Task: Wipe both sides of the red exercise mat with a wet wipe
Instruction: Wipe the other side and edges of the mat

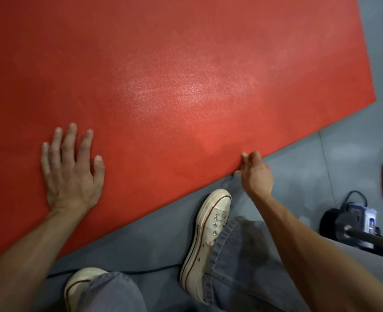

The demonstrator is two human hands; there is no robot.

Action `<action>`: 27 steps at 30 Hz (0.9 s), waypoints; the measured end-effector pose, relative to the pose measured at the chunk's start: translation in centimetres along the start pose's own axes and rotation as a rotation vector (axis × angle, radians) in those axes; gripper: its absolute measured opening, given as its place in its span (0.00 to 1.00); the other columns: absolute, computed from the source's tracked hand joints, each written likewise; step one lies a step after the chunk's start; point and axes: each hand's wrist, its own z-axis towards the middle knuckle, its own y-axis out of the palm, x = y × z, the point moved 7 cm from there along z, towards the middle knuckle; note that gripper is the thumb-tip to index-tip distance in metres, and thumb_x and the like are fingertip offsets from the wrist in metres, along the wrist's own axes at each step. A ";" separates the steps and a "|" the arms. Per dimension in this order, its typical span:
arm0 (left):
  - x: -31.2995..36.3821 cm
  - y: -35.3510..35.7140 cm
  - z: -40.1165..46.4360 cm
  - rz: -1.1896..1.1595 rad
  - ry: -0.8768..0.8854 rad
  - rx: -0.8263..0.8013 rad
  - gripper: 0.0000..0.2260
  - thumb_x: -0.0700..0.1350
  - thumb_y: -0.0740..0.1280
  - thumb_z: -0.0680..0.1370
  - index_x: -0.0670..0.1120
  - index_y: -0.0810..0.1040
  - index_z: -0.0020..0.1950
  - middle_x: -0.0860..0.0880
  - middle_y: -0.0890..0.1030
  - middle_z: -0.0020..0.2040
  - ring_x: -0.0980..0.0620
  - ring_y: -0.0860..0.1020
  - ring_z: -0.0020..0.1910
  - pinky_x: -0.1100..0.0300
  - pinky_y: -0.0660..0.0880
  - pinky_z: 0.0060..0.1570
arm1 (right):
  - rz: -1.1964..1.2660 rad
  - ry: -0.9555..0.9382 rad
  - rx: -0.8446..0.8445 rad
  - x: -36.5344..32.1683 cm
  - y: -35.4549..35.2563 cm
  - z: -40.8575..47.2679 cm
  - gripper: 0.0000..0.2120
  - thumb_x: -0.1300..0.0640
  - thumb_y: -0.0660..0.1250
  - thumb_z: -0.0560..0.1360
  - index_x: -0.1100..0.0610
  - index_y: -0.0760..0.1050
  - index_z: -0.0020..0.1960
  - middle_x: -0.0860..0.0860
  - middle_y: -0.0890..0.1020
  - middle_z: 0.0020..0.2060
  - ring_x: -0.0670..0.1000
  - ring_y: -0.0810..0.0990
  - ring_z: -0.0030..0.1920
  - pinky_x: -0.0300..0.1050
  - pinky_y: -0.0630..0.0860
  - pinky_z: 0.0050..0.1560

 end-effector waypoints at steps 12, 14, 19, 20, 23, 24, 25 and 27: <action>-0.2 -0.1 0.0 -0.009 0.010 -0.019 0.26 0.51 0.57 0.81 0.47 0.66 0.80 0.44 0.60 0.82 0.41 0.54 0.82 0.42 0.48 0.81 | -0.221 -0.455 0.056 -9.6 1.7 -6.8 0.09 0.50 0.58 0.79 0.52 0.73 0.44 0.52 0.80 0.32 0.61 0.78 0.36 0.53 0.68 0.36; -0.1 -0.2 0.0 -0.013 -0.003 -0.020 0.26 0.51 0.57 0.81 0.48 0.66 0.80 0.44 0.59 0.82 0.42 0.54 0.82 0.42 0.47 0.81 | -0.212 -0.200 0.068 -4.6 -0.7 -3.1 0.10 0.51 0.58 0.80 0.54 0.73 0.47 0.60 0.81 0.34 0.65 0.79 0.38 0.54 0.69 0.37; -0.2 -0.1 0.0 0.000 -0.001 -0.021 0.26 0.51 0.57 0.82 0.48 0.65 0.80 0.45 0.59 0.82 0.42 0.54 0.82 0.42 0.48 0.80 | -0.165 -0.179 0.045 -5.3 0.3 -4.8 0.07 0.53 0.63 0.79 0.56 0.71 0.46 0.62 0.80 0.34 0.67 0.77 0.37 0.53 0.62 0.37; -0.2 -0.2 0.0 0.006 -0.001 -0.015 0.26 0.51 0.57 0.82 0.48 0.65 0.80 0.45 0.60 0.82 0.42 0.54 0.82 0.42 0.48 0.80 | -0.140 -0.222 0.020 -7.3 1.2 -7.1 0.06 0.55 0.66 0.78 0.56 0.71 0.45 0.60 0.79 0.32 0.66 0.77 0.35 0.52 0.63 0.35; -0.1 -0.2 -0.1 0.010 0.006 -0.007 0.26 0.51 0.58 0.82 0.48 0.65 0.80 0.45 0.60 0.82 0.42 0.55 0.82 0.42 0.49 0.80 | -0.138 -0.452 -0.066 -12.2 3.6 -13.6 0.07 0.51 0.67 0.72 0.53 0.73 0.44 0.52 0.78 0.31 0.60 0.76 0.35 0.48 0.62 0.35; -0.2 -0.2 0.0 0.013 0.006 -0.009 0.26 0.51 0.58 0.82 0.48 0.65 0.80 0.45 0.60 0.82 0.42 0.55 0.82 0.42 0.49 0.80 | -0.146 -0.526 -0.114 -12.6 4.2 -14.3 0.08 0.48 0.64 0.72 0.52 0.73 0.45 0.51 0.78 0.32 0.59 0.76 0.36 0.49 0.62 0.36; -0.3 -0.1 0.0 0.015 0.008 -0.011 0.26 0.51 0.58 0.82 0.48 0.65 0.80 0.45 0.60 0.82 0.42 0.55 0.82 0.42 0.49 0.80 | -0.178 -0.555 -0.129 -12.4 4.3 -13.9 0.11 0.46 0.61 0.71 0.51 0.74 0.47 0.50 0.79 0.33 0.59 0.77 0.38 0.50 0.63 0.37; -0.2 -0.1 0.0 0.012 0.016 -0.011 0.25 0.51 0.58 0.82 0.49 0.66 0.80 0.45 0.60 0.82 0.43 0.55 0.82 0.43 0.49 0.81 | -0.230 -0.453 -0.096 -10.2 3.5 -11.3 0.18 0.43 0.57 0.71 0.51 0.77 0.51 0.52 0.80 0.37 0.61 0.78 0.40 0.53 0.65 0.40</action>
